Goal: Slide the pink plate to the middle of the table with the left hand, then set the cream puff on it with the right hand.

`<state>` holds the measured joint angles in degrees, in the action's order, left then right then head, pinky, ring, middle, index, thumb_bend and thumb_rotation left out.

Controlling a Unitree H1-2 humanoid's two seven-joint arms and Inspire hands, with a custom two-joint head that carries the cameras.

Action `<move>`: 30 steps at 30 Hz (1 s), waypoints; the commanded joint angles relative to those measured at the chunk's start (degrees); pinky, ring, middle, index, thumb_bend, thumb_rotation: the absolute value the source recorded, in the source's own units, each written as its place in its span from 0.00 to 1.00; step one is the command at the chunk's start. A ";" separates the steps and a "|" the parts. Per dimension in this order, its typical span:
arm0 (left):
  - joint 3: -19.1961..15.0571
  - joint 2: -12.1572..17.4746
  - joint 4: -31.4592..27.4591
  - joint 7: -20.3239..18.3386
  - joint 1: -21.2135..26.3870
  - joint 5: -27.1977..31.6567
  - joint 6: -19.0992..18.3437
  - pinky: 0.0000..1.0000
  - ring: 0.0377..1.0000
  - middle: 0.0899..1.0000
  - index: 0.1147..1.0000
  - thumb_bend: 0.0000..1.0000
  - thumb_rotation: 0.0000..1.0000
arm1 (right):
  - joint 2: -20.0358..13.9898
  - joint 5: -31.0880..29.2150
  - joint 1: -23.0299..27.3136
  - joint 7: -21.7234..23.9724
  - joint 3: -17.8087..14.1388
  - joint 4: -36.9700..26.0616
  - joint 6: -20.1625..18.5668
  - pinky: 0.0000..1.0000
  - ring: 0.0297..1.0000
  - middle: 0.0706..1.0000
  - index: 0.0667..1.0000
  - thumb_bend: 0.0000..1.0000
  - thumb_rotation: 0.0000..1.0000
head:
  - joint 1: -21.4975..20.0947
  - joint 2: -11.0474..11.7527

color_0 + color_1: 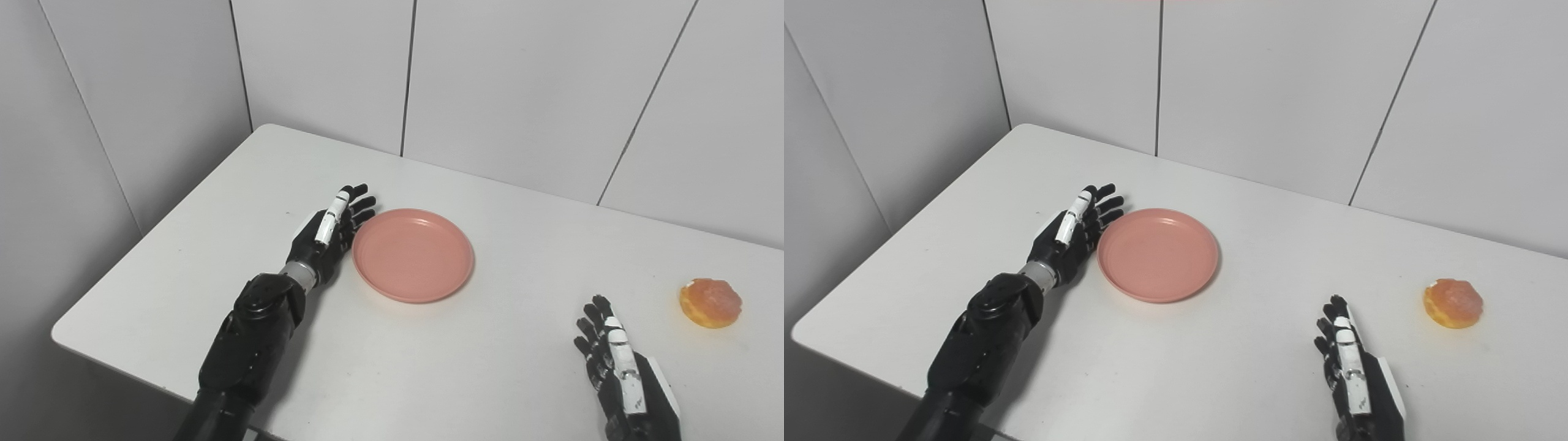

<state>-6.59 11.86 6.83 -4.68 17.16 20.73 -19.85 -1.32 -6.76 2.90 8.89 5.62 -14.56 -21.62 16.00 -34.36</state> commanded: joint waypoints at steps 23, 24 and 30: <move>7.17 -3.50 -11.94 -2.97 -3.77 -1.17 -6.94 0.91 0.90 0.89 0.87 0.39 1.00 | 1.27 1.52 3.20 -2.17 -0.42 -3.49 0.46 1.00 1.00 1.00 1.00 0.26 1.00 | -6.34 -2.78; 7.43 -3.45 -12.26 -2.90 -3.92 -1.00 -7.00 0.91 0.90 0.89 0.87 0.39 1.00 | 1.32 1.47 3.23 -2.16 -0.40 -3.44 0.55 1.00 1.00 1.00 1.00 0.26 1.00 | -6.34 -2.78; 10.29 -3.11 -15.31 -1.91 -5.69 1.87 -7.05 0.92 0.91 0.89 0.87 0.38 1.00 | 2.05 2.43 3.47 -2.96 -0.05 -3.40 0.48 1.00 1.00 1.00 1.00 0.25 1.00 | -8.82 -3.57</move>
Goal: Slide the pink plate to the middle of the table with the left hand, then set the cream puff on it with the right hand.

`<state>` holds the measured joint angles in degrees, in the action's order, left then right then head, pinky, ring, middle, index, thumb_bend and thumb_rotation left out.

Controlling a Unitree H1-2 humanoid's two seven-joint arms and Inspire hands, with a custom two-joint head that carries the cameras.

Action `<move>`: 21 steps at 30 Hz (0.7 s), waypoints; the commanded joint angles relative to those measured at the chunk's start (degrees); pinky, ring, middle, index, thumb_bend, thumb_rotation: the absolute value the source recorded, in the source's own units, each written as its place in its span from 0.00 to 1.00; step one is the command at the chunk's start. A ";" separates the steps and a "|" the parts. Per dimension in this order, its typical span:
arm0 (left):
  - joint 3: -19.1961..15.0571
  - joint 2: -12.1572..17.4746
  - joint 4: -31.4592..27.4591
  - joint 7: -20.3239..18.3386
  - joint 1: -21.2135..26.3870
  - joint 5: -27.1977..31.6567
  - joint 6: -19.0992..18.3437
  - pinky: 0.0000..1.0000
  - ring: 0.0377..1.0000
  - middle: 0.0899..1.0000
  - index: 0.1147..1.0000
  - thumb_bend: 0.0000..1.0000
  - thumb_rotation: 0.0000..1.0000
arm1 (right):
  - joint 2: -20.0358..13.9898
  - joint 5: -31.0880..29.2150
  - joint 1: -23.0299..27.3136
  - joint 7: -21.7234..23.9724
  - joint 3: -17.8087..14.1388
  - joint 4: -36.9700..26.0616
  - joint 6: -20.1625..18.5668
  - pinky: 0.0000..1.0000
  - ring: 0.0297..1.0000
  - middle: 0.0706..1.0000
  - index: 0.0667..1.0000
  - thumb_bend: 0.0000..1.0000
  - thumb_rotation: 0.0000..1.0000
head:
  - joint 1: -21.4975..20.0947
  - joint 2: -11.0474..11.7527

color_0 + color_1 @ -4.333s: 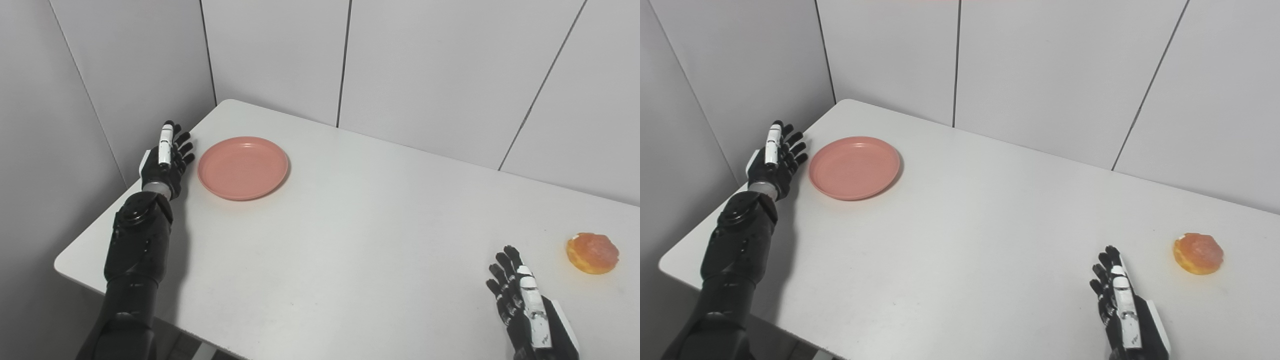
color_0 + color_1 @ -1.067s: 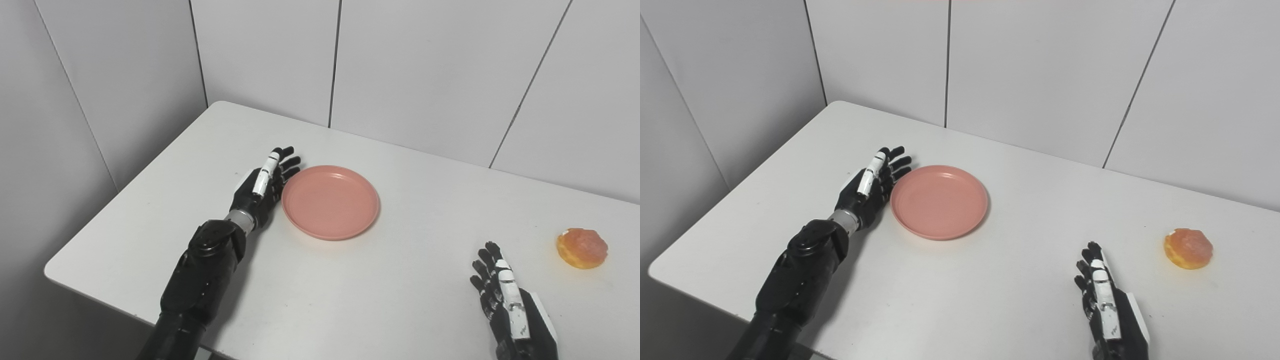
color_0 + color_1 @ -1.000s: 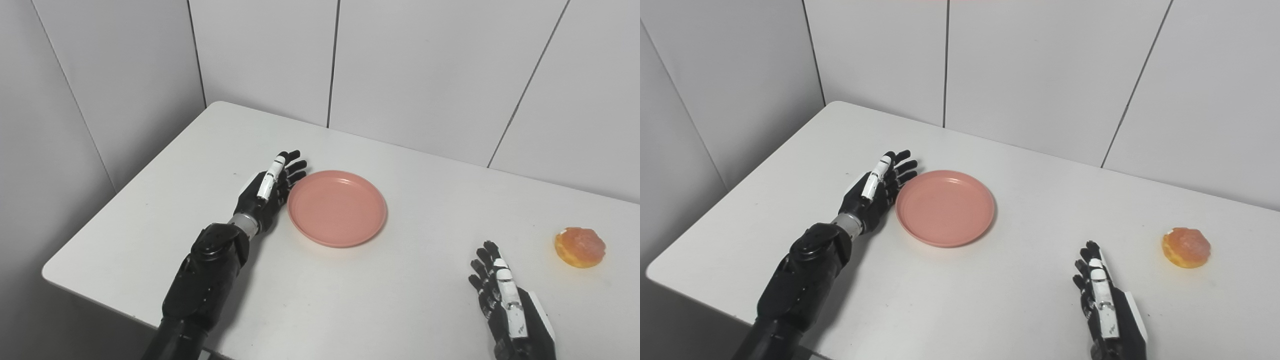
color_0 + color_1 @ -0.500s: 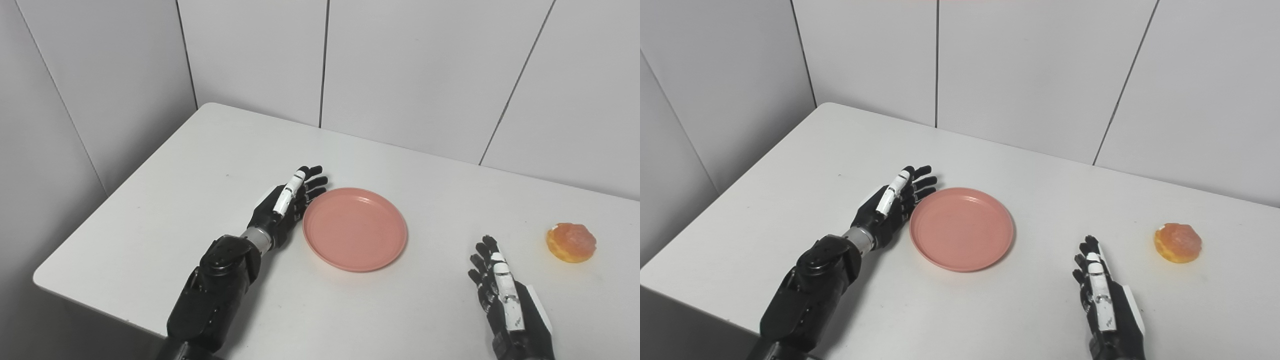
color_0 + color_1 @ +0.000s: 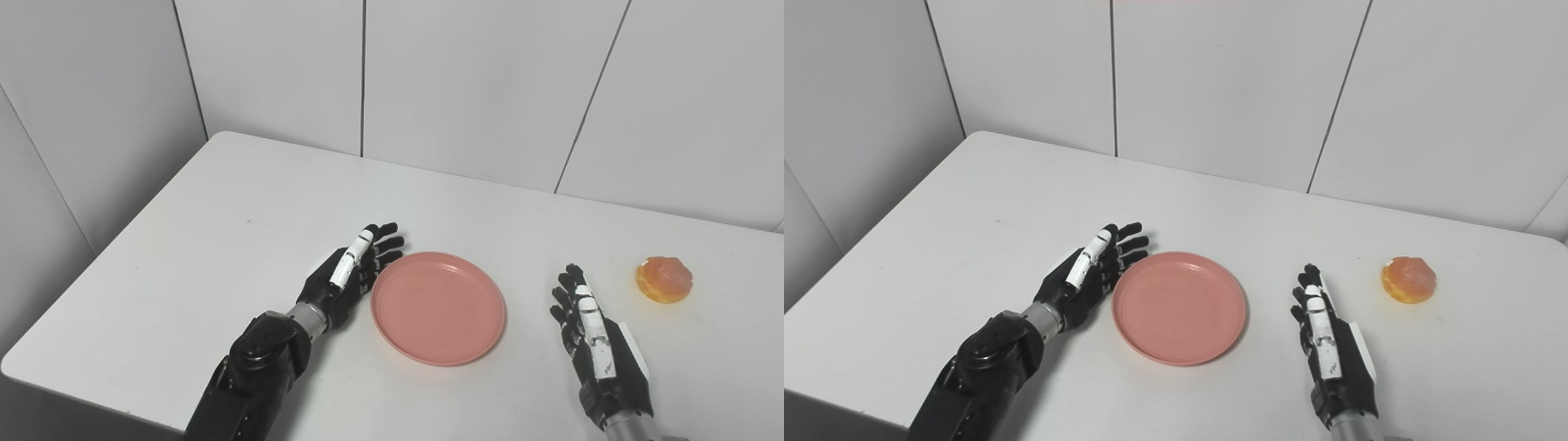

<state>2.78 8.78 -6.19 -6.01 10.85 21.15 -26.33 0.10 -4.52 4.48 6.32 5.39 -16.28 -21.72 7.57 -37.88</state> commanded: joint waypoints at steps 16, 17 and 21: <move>3.89 1.09 -6.48 1.89 -2.33 5.18 -0.57 0.93 0.91 0.90 0.88 0.38 1.00 | 1.62 0.83 2.49 -0.87 0.41 -0.73 0.47 1.00 1.00 1.00 1.00 0.26 1.00 | -6.64 -2.11; 3.80 0.90 -6.66 2.25 -2.53 5.06 -0.58 0.94 0.92 0.90 0.88 0.38 1.00 | 1.65 1.00 2.50 -0.98 0.39 -0.76 0.37 1.00 1.00 1.00 1.00 0.26 1.00 | -7.35 -2.38; 2.47 -0.46 -6.61 2.24 -3.20 3.05 0.01 0.93 0.92 0.91 0.88 0.38 1.00 | 1.42 0.94 2.72 -0.72 0.15 -0.78 0.50 1.00 1.00 1.00 1.00 0.25 1.00 | -10.10 -2.76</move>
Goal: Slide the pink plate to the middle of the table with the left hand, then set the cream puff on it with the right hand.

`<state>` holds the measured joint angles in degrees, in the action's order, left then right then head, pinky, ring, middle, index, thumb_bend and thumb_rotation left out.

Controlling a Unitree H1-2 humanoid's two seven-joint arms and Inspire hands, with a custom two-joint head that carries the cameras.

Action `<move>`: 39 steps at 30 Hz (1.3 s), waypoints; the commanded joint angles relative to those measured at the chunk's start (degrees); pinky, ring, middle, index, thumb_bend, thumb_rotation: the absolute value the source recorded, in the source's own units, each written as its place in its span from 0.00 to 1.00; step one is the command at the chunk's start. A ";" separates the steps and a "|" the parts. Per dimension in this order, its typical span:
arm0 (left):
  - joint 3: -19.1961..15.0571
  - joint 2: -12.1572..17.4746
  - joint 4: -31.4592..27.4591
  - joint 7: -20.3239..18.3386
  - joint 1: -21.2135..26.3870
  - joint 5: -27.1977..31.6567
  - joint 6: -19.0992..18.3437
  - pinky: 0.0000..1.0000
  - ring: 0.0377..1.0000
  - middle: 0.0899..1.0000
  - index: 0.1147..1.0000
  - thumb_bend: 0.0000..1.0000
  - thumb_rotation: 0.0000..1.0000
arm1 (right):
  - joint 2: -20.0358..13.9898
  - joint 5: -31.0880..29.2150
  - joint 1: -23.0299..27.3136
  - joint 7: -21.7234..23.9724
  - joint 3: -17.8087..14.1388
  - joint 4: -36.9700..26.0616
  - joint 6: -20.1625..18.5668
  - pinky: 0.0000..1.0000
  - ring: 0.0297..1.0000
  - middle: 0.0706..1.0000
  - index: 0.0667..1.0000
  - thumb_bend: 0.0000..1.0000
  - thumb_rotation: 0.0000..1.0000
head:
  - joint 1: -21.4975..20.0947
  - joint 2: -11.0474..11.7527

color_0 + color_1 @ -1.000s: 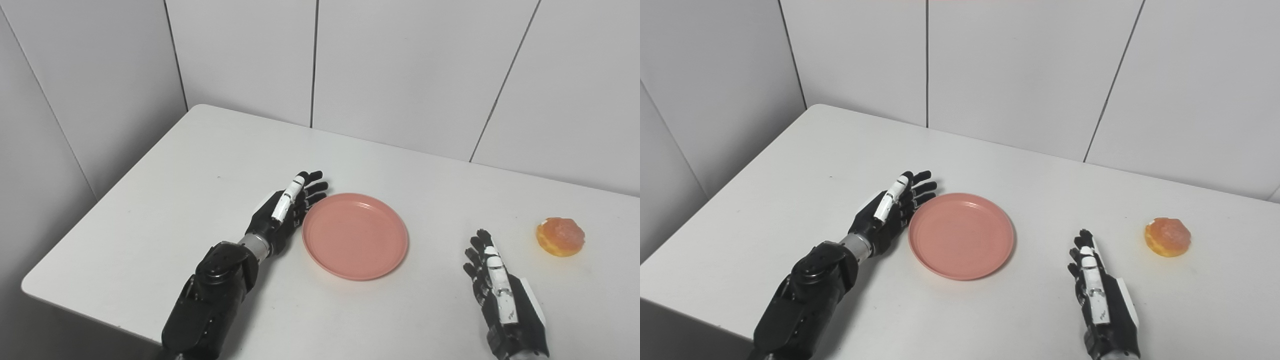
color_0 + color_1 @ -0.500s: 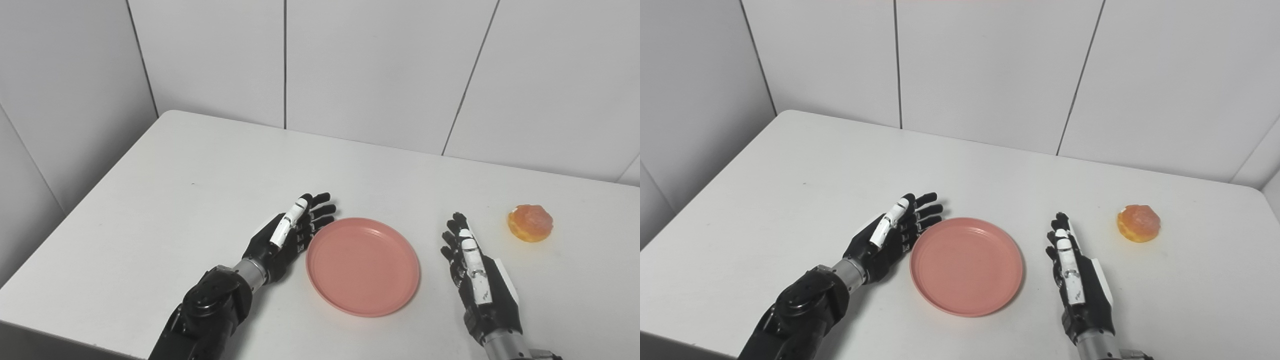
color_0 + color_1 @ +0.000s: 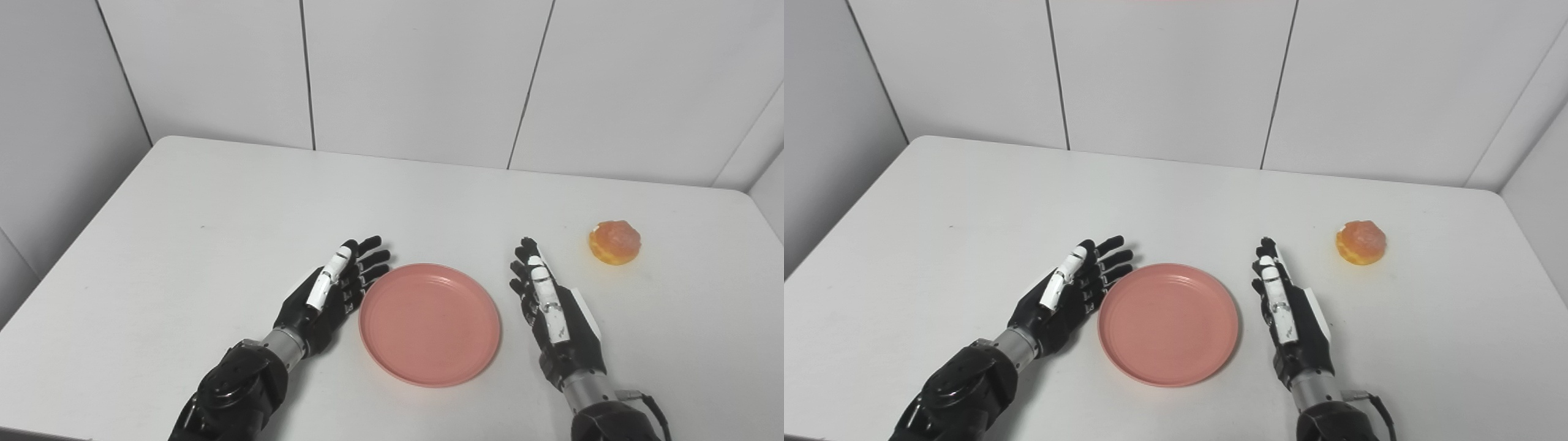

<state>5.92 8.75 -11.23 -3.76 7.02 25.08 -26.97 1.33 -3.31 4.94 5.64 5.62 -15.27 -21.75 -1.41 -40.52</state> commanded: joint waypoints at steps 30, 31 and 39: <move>-5.17 -4.20 2.91 -3.15 -1.33 -6.93 7.56 0.93 0.92 0.91 0.90 0.42 1.00 | -10.21 15.18 13.63 -3.07 -2.61 -7.64 1.73 0.73 0.79 0.81 0.78 0.42 0.77 | -11.76 2.57; -5.45 -4.24 3.19 -3.29 -1.32 -6.70 7.75 0.93 0.92 0.91 0.90 0.42 1.00 | -10.97 16.58 14.19 -3.24 -2.48 -7.36 2.19 0.72 0.79 0.80 0.78 0.42 0.76 | -12.10 2.79; -6.65 -4.23 5.83 -5.44 -1.12 -6.25 9.91 0.94 0.92 0.91 0.90 0.43 1.00 | -17.06 27.63 17.89 -4.23 -1.33 -3.99 5.01 0.66 0.77 0.79 0.78 0.51 0.77 | -13.26 3.98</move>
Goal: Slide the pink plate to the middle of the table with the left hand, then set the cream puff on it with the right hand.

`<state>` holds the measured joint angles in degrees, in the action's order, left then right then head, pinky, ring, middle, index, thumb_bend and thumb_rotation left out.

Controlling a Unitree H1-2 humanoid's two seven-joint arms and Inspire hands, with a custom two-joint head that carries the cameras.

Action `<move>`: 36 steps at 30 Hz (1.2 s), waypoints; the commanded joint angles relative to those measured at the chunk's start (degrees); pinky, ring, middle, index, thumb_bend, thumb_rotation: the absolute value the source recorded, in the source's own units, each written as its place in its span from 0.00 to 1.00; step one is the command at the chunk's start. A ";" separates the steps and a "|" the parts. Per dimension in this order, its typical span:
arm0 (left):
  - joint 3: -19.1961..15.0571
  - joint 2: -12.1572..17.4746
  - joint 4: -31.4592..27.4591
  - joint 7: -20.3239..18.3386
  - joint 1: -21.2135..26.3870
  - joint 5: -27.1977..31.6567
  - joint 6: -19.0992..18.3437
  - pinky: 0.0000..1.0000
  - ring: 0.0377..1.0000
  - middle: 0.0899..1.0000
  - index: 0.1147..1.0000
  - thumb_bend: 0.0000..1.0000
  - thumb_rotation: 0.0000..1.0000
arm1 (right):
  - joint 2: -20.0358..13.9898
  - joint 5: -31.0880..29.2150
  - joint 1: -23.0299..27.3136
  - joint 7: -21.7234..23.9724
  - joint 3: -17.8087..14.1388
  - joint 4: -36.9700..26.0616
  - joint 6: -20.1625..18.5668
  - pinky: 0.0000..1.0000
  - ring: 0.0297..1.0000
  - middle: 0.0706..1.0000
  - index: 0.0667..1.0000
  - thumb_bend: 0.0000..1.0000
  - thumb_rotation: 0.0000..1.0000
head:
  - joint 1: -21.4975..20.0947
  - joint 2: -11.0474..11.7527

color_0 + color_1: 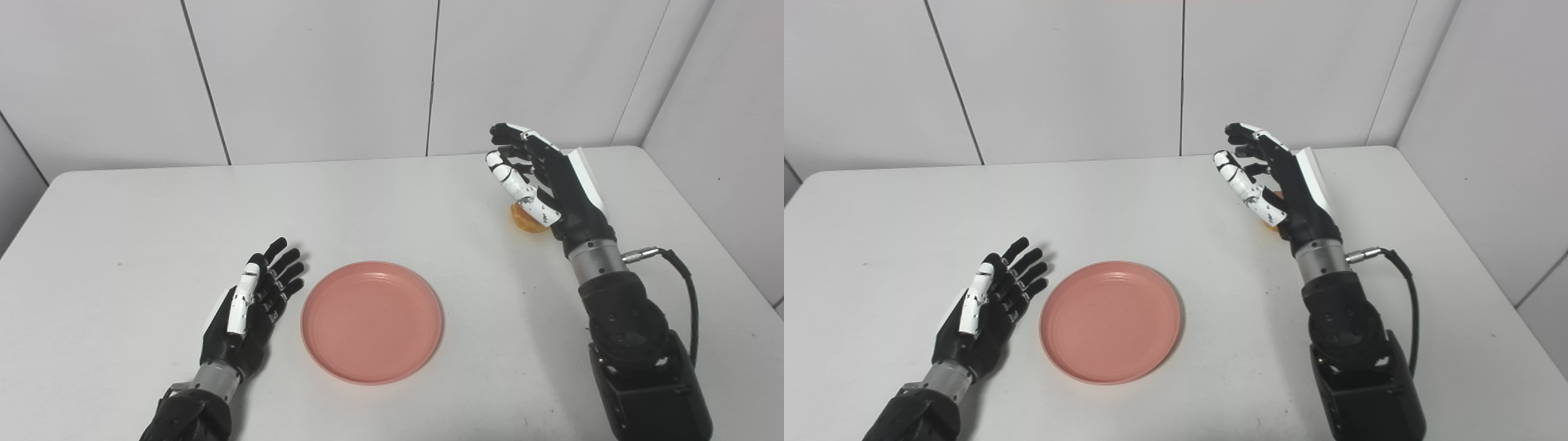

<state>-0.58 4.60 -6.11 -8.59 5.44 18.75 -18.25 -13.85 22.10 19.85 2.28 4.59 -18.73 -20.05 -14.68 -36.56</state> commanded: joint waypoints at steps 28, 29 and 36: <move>-1.96 1.22 3.68 -4.04 0.50 0.77 3.80 0.95 0.92 0.92 0.91 0.43 1.00 | -11.13 17.50 10.36 5.45 2.41 12.84 -0.89 0.73 0.86 0.92 0.92 0.80 0.50 | -2.80 1.55; -2.06 1.23 3.75 -4.13 0.52 0.84 3.79 0.94 0.92 0.92 0.91 0.43 1.00 | -11.21 17.84 10.52 5.84 2.49 13.21 -1.19 0.73 0.86 0.92 0.92 0.81 0.50 | -2.80 1.55; -2.33 1.46 3.36 -4.18 0.46 1.03 3.47 0.93 0.92 0.92 0.90 0.44 1.00 | -11.67 18.08 11.30 7.72 2.60 16.56 -1.54 0.74 0.88 0.92 0.93 0.81 0.44 | -2.98 1.28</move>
<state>-2.65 5.49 -3.04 -12.72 5.50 19.79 -14.30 -24.03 39.91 28.04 10.58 7.59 -1.90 -21.81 -17.75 -35.24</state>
